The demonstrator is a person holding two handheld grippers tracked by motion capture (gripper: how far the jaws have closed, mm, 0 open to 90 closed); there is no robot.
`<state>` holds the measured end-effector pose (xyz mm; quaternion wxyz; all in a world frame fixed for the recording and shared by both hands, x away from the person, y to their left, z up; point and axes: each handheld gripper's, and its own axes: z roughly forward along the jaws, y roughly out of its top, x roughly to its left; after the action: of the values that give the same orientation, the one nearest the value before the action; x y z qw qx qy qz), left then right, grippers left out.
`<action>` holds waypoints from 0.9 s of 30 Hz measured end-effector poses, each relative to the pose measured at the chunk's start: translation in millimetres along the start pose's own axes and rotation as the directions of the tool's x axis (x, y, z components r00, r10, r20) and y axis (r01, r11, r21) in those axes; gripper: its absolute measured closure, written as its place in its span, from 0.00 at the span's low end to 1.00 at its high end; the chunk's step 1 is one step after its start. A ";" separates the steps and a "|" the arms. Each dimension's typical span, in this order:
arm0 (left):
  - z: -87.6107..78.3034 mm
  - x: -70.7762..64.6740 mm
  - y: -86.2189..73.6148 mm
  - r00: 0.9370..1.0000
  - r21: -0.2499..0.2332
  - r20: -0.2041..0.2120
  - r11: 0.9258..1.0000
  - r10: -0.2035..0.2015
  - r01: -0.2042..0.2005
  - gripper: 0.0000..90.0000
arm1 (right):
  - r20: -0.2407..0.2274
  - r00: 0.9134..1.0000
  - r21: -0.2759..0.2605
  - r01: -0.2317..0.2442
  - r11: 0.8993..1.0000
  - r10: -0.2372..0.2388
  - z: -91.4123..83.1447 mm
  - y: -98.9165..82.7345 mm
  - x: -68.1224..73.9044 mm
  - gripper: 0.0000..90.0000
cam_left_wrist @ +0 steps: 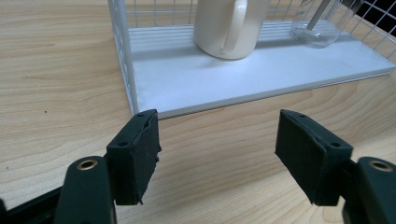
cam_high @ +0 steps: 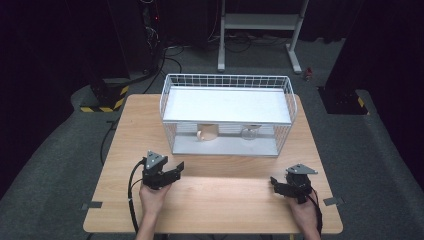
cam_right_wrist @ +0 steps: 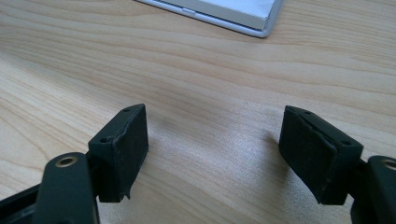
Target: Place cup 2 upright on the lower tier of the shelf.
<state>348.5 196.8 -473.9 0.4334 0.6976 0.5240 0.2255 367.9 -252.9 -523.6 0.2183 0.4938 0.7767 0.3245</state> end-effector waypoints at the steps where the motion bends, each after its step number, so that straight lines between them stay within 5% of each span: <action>1: -0.3 0.1 -0.5 1.000 0.001 0.001 1.000 -0.002 0.002 0.34 | 0.000 1.000 0.000 0.000 1.000 0.000 0.0 0.0 0.0 0.27; 27: -4.7 -1.3 -15.9 1.000 0.022 -0.003 1.000 0.007 -0.007 0.34 | 0.001 1.000 -0.001 -0.002 1.000 0.002 0.0 0.0 0.2 0.27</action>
<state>335.9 198.6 -484.6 0.4241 0.7038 0.5248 0.2223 367.7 -252.7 -523.6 0.2185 0.4945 0.7761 0.3246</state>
